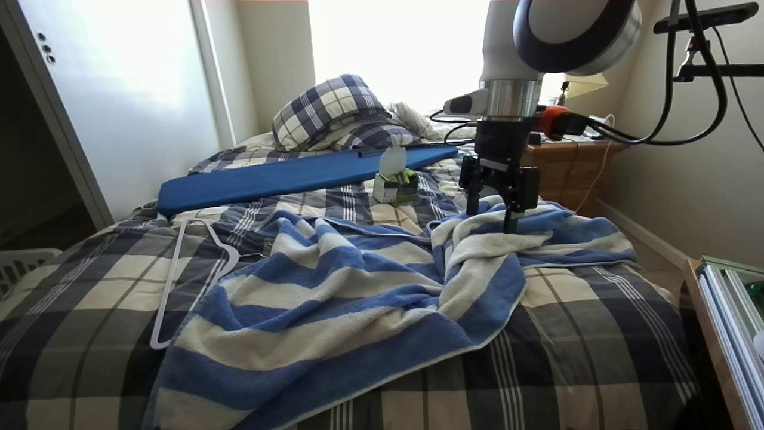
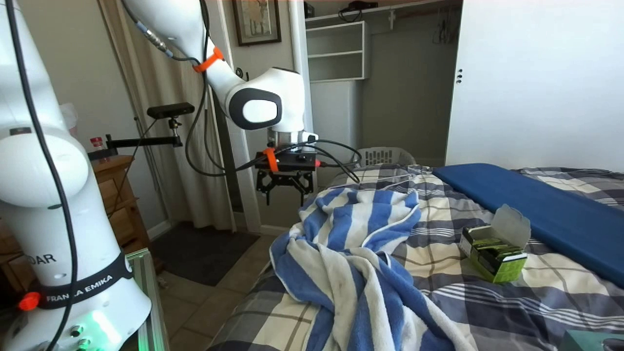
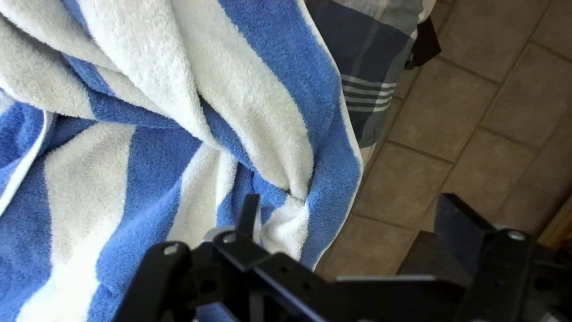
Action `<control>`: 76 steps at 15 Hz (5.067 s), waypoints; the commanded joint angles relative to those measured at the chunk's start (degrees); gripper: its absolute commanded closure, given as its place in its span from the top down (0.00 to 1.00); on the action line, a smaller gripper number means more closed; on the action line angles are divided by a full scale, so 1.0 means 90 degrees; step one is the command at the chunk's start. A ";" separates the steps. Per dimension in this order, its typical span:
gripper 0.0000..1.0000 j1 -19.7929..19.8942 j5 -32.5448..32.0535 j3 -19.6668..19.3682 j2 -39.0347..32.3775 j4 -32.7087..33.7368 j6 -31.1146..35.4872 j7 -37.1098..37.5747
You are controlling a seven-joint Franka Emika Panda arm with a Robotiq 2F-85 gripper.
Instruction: Fold the towel
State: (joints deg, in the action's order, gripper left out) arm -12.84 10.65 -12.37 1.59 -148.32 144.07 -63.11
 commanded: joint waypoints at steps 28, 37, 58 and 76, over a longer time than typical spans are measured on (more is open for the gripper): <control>1.00 0.1940 -0.2173 0.0985 -0.3490 0.1965 0.1871 -0.0980; 0.44 0.2620 -0.2015 0.1766 -0.4187 0.2635 0.0851 -0.1252; 0.03 0.2709 0.0588 0.2194 -0.1001 0.2823 0.0511 0.1920; 0.13 0.2277 0.0457 0.0188 0.1314 0.3245 0.0037 0.2370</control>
State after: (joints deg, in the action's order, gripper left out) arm 10.04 15.84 -8.52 13.30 -119.11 144.33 -42.59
